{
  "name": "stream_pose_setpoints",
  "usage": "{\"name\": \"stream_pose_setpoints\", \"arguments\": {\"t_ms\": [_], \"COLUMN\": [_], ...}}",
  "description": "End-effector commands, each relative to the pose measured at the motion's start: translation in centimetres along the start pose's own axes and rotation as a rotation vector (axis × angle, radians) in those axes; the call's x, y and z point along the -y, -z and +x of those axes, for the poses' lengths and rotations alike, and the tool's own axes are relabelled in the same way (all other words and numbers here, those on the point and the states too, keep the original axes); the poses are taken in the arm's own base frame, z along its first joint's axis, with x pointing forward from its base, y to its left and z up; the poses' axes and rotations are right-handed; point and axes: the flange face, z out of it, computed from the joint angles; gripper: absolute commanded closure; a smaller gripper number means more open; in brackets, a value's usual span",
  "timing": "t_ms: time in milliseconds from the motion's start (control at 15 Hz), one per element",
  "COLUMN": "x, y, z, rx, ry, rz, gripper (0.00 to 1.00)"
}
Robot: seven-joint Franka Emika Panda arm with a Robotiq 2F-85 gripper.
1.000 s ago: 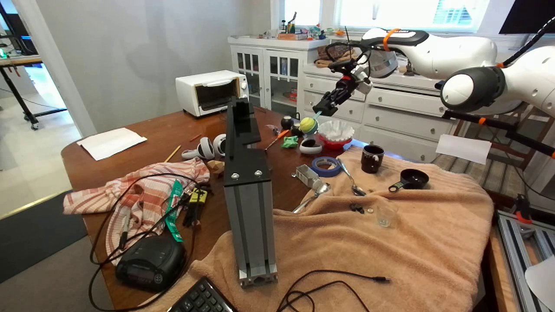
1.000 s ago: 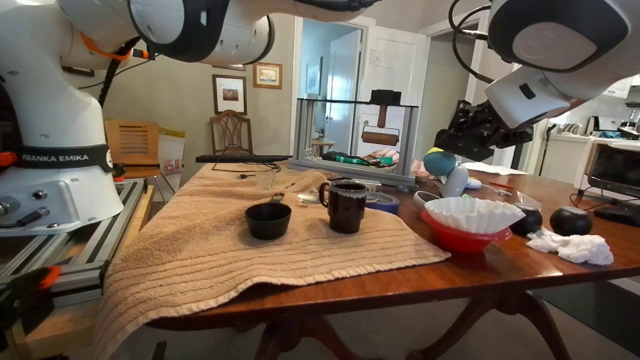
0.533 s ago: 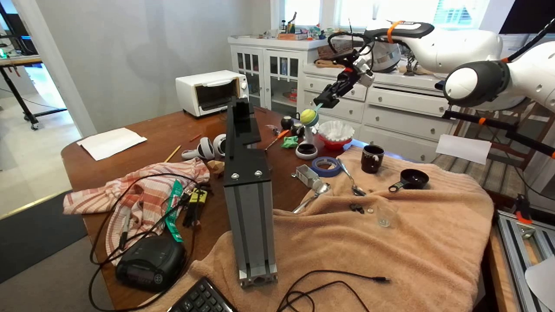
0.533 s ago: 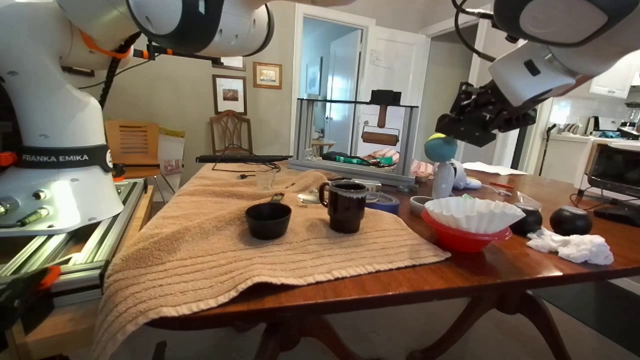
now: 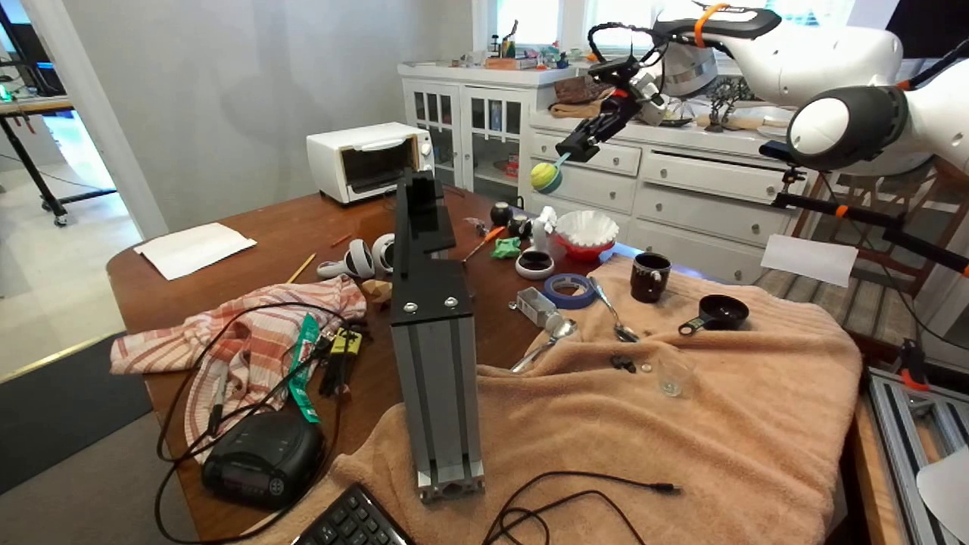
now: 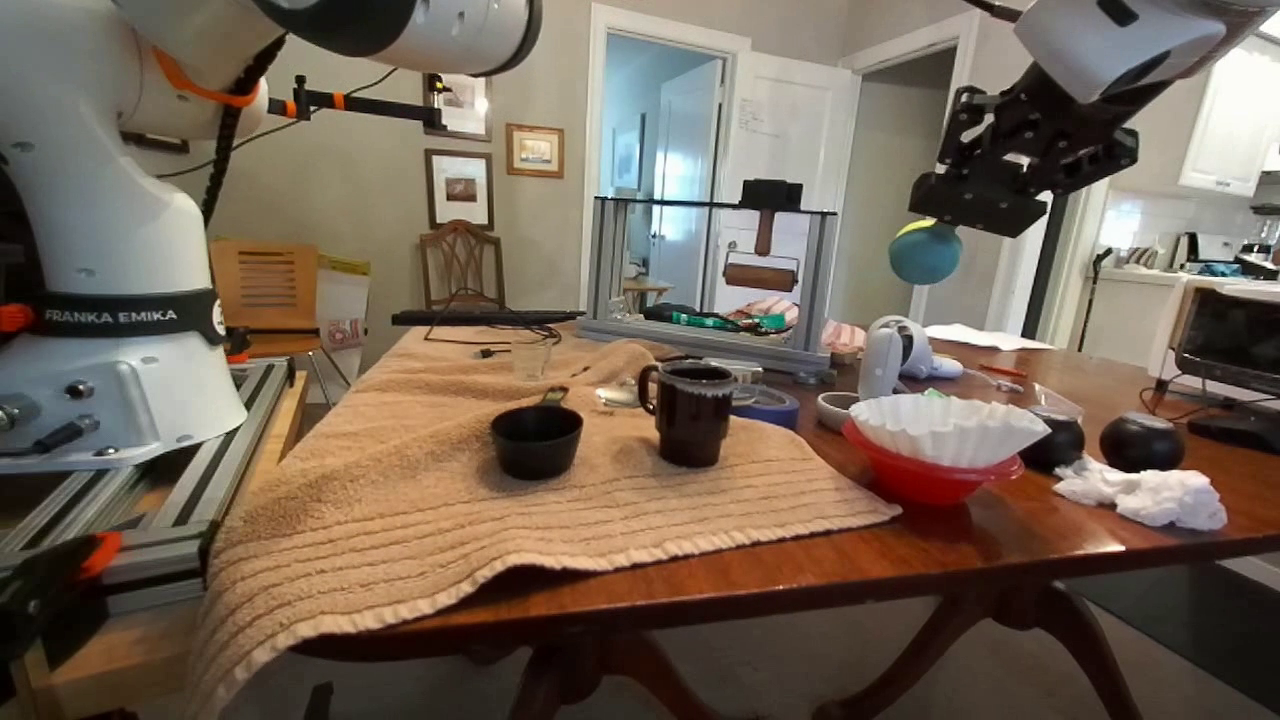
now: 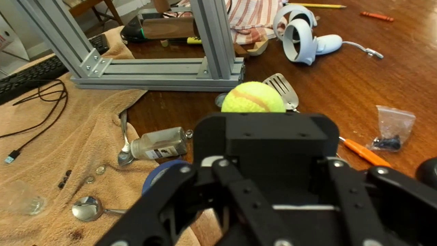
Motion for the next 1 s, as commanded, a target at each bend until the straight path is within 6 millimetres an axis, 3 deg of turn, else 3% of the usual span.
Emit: {"name": "stream_pose_setpoints", "arguments": {"t_ms": [0,600,933], "x": [0.7,2.2,1.8], "y": [1.5,2.9,2.3], "z": [1.6,6.3,7.8], "rx": [-0.001,-0.094,-0.155], "ry": [-0.075,-0.178,-0.163], "rz": [0.066,0.184,0.126], "gripper": [0.78,0.78,0.78]}}
